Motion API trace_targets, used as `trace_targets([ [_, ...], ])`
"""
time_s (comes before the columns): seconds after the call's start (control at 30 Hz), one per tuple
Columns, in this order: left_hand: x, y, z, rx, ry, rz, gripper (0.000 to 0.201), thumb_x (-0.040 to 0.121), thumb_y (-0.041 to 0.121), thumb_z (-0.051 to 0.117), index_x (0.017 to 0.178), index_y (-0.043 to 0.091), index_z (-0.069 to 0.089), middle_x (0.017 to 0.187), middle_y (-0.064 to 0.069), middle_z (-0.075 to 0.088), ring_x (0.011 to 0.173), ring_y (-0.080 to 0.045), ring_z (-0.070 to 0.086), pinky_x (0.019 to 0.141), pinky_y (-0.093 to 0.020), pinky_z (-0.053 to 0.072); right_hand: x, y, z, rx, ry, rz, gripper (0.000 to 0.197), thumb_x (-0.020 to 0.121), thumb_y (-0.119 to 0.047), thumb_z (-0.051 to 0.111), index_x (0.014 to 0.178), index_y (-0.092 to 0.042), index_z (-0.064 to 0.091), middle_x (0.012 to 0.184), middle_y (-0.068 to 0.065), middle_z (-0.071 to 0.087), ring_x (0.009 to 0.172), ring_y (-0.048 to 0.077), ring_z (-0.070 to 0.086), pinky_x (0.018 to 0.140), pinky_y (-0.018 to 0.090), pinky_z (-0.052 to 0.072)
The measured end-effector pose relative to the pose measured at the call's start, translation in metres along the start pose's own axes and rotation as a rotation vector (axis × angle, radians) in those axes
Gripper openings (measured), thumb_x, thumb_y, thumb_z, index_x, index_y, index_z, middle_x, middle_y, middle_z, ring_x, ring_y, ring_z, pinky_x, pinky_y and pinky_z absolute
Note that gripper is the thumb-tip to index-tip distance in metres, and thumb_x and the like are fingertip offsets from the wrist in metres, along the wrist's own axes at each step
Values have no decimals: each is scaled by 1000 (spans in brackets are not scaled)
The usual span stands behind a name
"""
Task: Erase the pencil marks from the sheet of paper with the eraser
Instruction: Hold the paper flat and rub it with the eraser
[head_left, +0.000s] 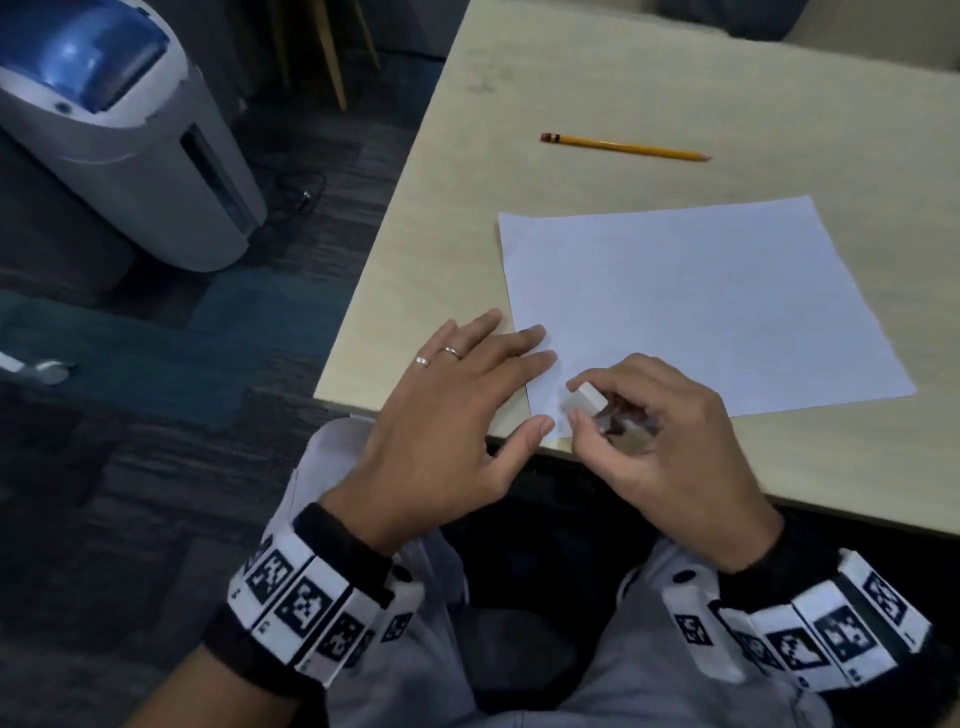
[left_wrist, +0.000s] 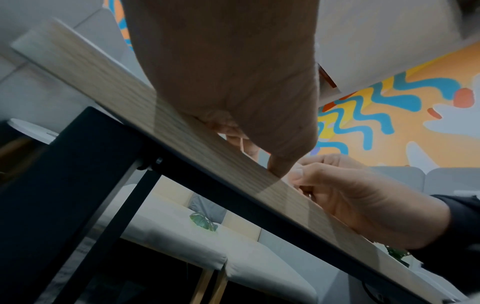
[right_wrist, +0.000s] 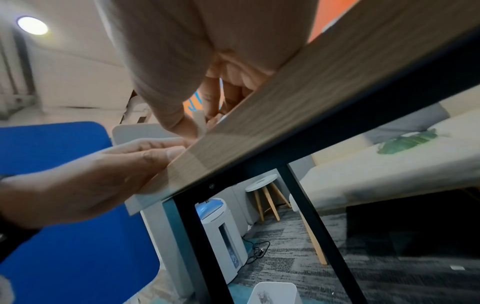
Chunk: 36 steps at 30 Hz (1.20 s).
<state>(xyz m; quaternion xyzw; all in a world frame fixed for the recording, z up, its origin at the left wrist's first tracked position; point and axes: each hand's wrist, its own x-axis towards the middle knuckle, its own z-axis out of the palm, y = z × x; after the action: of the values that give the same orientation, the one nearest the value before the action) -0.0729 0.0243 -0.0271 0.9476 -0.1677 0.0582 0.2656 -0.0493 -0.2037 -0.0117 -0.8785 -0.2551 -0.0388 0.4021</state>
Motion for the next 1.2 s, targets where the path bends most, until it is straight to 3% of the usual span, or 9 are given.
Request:
trace_targets([
  [0.17,10,-3,-7,-30,-32,11,55,96,57,63,145,32,59,154,14,50,152,-16,33,125,-44,26,7,-2,-2,-44,-37,-21,7,88,-16,78,95,-15,77,78,-6,60,73,15,59,68,34,49],
  [0.27,19,-10,-13,-57,-84,25,58,91,62,66,141,35,62,148,17,51,144,-13,35,118,-44,31,10,2,-7,-58,-13,0,9,86,-5,81,88,-11,75,73,2,59,69,22,56,65,42,48],
  [0.47,29,-12,-14,-133,-76,-48,52,81,67,68,127,45,67,140,27,48,143,-4,31,117,-39,25,12,-7,0,26,-13,21,3,88,-16,81,89,-16,79,71,0,58,67,22,55,64,37,47],
  [0.57,28,-9,-12,-133,-34,-69,52,80,73,64,123,44,69,137,26,50,141,-5,35,115,-38,27,14,-4,2,38,-24,28,9,89,-11,84,86,-17,79,70,0,58,66,21,54,62,38,45],
  [0.77,35,-6,-15,-94,-138,-99,69,78,80,61,139,49,58,161,24,36,155,-9,17,118,-35,14,12,-2,-2,-2,-67,35,10,89,-6,82,86,-15,78,70,2,58,67,21,54,63,35,44],
  [0.9,37,-4,-18,-107,-219,-129,68,84,68,73,145,51,50,170,25,20,161,-7,0,124,-38,5,12,9,-21,7,43,144,8,88,-4,79,85,-11,79,70,7,58,65,20,51,64,34,44],
  [1.0,38,-4,-18,-109,-228,-126,70,82,73,71,145,53,49,171,26,17,161,-6,-3,124,-36,3,11,-5,-11,2,-59,69,7,90,-8,81,87,-13,79,69,3,58,66,20,54,64,30,43],
  [1.13,39,-3,-20,-107,-246,-128,69,84,67,73,146,52,48,171,26,16,161,-6,-4,123,-36,2,14,5,-20,-76,-18,65,9,89,-4,79,82,-9,76,67,6,55,67,25,52,64,43,45],
  [1.2,39,-3,-20,-109,-241,-136,68,84,67,73,145,52,48,171,26,16,161,-6,-4,122,-35,2,16,6,-24,-99,7,64,9,88,-4,79,81,-8,75,66,5,54,67,25,51,64,43,45],
])
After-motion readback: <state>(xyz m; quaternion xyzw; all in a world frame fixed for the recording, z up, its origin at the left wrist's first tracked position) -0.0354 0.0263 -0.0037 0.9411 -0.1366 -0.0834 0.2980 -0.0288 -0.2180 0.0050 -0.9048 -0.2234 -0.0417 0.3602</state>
